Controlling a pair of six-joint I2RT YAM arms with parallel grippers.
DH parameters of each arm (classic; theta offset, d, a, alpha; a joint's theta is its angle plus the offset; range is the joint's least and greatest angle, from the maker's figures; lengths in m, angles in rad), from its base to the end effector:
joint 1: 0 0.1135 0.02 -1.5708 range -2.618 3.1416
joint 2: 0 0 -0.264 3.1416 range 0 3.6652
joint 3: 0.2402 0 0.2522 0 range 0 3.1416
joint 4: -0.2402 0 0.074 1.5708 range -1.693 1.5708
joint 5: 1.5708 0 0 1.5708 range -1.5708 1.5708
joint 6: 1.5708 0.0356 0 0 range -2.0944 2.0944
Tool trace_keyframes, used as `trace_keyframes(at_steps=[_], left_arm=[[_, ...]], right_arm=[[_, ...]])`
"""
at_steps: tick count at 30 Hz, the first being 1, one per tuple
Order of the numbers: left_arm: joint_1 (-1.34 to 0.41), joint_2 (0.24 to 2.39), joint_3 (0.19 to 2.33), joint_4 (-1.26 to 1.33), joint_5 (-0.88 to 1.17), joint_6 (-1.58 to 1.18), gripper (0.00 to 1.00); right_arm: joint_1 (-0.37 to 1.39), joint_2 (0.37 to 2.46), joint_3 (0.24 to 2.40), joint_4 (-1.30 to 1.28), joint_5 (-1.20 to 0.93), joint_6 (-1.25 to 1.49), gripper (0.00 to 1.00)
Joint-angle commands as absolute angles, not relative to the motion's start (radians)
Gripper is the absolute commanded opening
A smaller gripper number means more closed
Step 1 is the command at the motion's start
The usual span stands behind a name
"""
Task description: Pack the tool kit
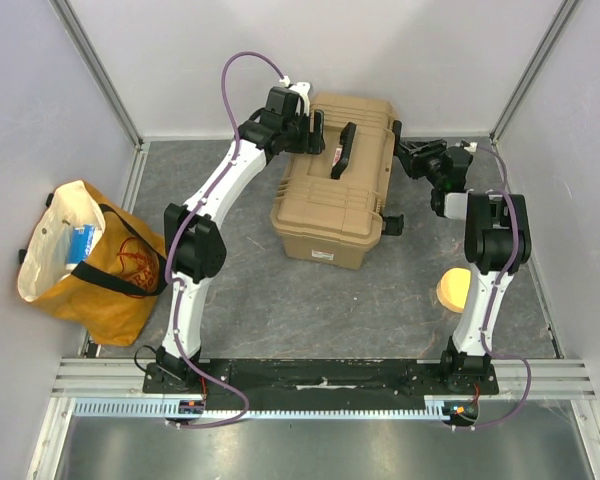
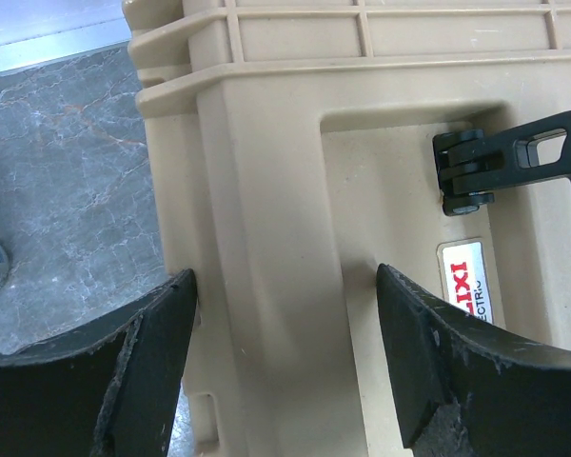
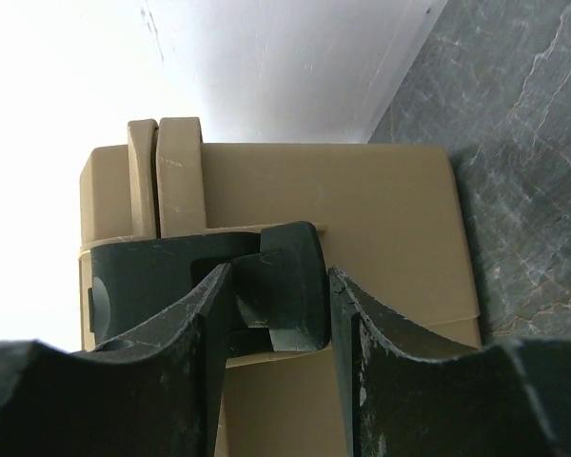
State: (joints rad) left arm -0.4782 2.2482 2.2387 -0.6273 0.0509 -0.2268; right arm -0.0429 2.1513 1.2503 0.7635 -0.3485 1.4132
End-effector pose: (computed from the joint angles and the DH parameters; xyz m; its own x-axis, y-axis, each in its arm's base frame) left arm 0.4600 -0.2405 0.3117 -0.6259 0.0715 -0.7766 0.3645 0.9071 -0.2103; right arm 0.4704 -0.0080 0.1647 -0.3154 0.9426 -0.1092 0.0885 0.1438 0.9856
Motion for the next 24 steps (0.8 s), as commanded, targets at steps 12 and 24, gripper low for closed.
trace_keyframes(at_steps=[12, 24], left_arm=[[-0.52, 2.45, 2.163, -0.956, 0.025, -0.183, 0.78], [-0.52, 2.448, 2.168, -0.962, 0.021, -0.184, 0.78]], right_arm=[[0.061, 2.013, 1.388, 0.58, -0.385, 1.077, 0.5], [0.086, 2.0, 1.463, 0.423, -0.347, 0.916, 0.51]])
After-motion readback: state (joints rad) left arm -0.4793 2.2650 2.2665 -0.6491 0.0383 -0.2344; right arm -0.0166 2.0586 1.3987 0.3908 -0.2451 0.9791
